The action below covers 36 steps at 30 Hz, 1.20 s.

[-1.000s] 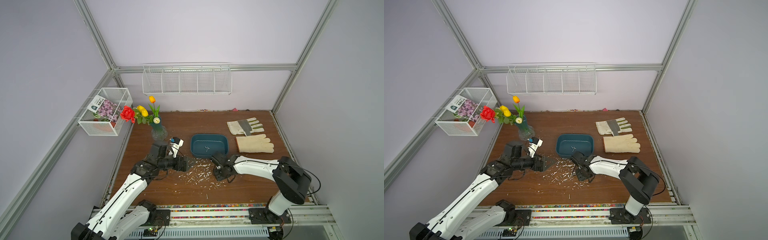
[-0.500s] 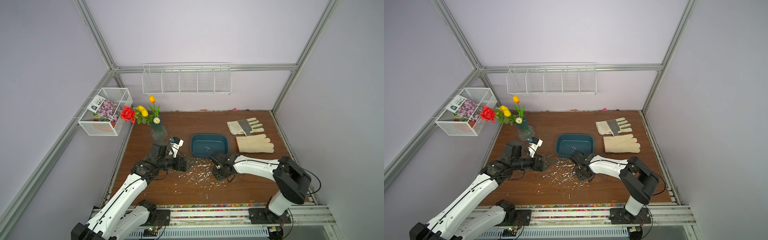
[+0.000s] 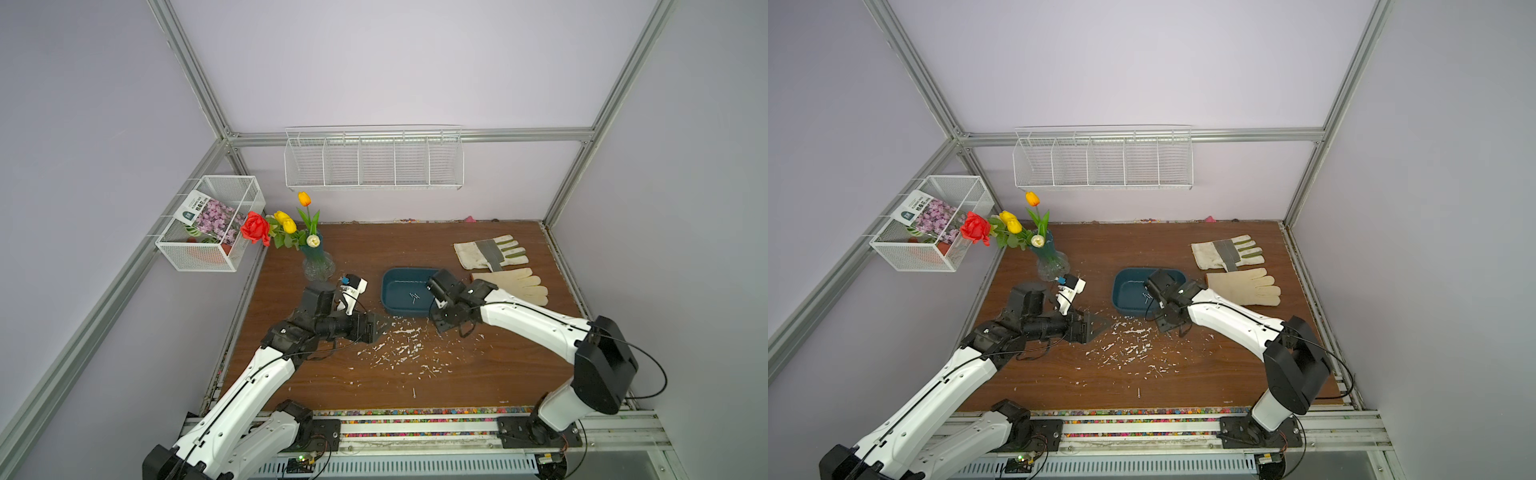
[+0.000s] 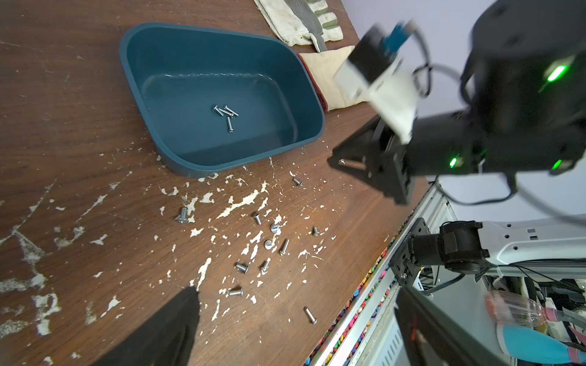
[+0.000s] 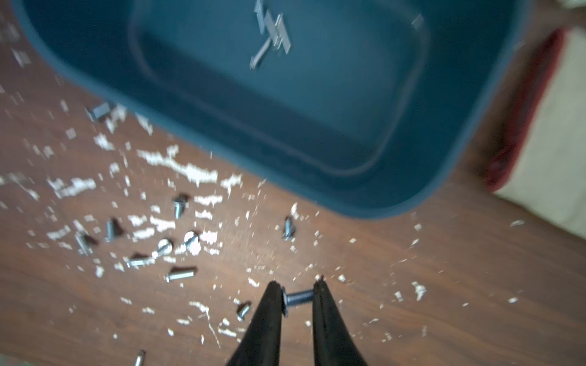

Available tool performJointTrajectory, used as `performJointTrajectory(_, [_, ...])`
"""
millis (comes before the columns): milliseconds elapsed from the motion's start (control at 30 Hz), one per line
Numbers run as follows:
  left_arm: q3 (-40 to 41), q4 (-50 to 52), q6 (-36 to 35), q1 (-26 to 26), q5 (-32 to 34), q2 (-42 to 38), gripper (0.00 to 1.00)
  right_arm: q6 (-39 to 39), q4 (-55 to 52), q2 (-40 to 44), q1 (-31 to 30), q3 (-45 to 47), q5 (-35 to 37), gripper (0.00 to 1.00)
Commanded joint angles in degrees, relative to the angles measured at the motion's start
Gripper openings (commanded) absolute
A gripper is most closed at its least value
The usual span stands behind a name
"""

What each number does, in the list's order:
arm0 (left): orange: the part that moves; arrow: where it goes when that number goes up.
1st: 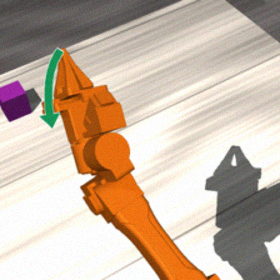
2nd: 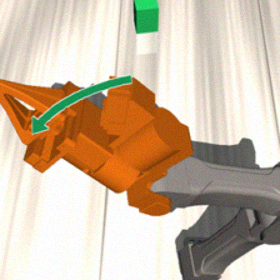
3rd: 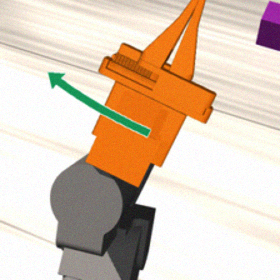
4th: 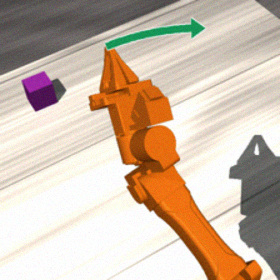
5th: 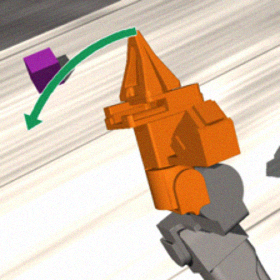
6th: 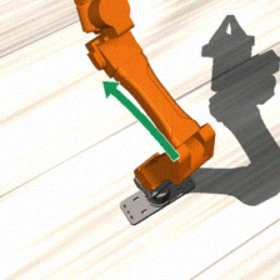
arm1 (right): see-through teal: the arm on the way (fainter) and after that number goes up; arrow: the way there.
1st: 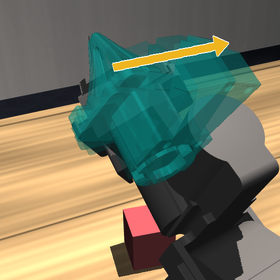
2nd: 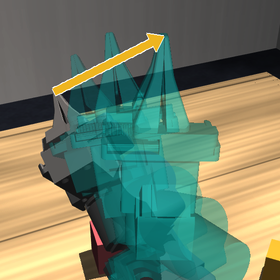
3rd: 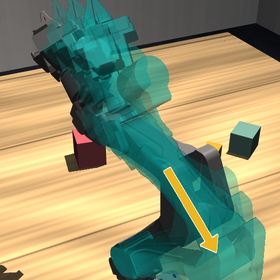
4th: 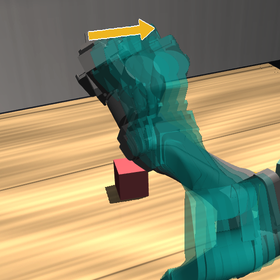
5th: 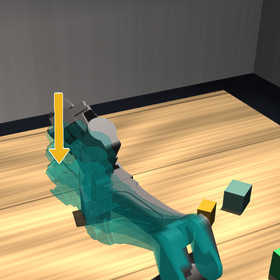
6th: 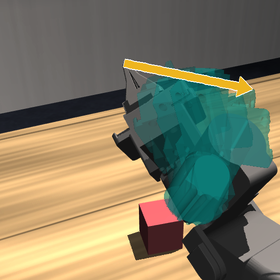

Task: Put the screws on the desktop into the storage box
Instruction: Pick up the screw from the center of the board, then place the screw in the storage box.

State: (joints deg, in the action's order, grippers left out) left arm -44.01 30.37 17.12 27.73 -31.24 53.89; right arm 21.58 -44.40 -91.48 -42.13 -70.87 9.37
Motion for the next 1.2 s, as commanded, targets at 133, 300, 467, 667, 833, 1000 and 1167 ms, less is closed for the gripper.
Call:
performJointTrajectory(133, [0.4, 0.7, -0.6, 0.1, 1.0, 1.3, 1.00, -6.8, -4.7, -3.0, 7.8, -13.2, -3.2, 0.20])
performJointTrajectory(300, [0.5, 0.4, -0.6, 0.1, 0.5, 1.5, 1.00, -7.7, -6.5, -11.1, 9.6, -22.9, -5.2, 0.20])
performJointTrajectory(467, [0.4, 0.7, -0.7, 0.1, 0.3, 2.1, 1.00, -7.4, -6.6, -17.0, 9.9, -27.8, -7.0, 0.20])
performJointTrajectory(667, [0.4, 0.6, -0.7, 0.0, 0.0, 2.1, 1.00, -6.6, -5.5, -20.7, 9.9, -28.4, -8.5, 0.20])
performJointTrajectory(833, [0.4, 0.5, -0.6, 0.0, -0.4, 2.2, 1.00, -6.3, -4.8, -22.5, 10.0, -27.5, -8.7, 0.19])
performJointTrajectory(1000, [0.4, 0.3, -0.7, 0.0, -0.7, 2.3, 1.00, -6.2, -3.9, -23.3, 10.0, -26.4, -8.9, 0.19])
performJointTrajectory(1167, [0.5, 0.3, -0.7, 0.1, -1.0, 2.9, 1.00, -6.1, -3.3, -25.0, 10.0, -25.4, -9.4, 0.18])
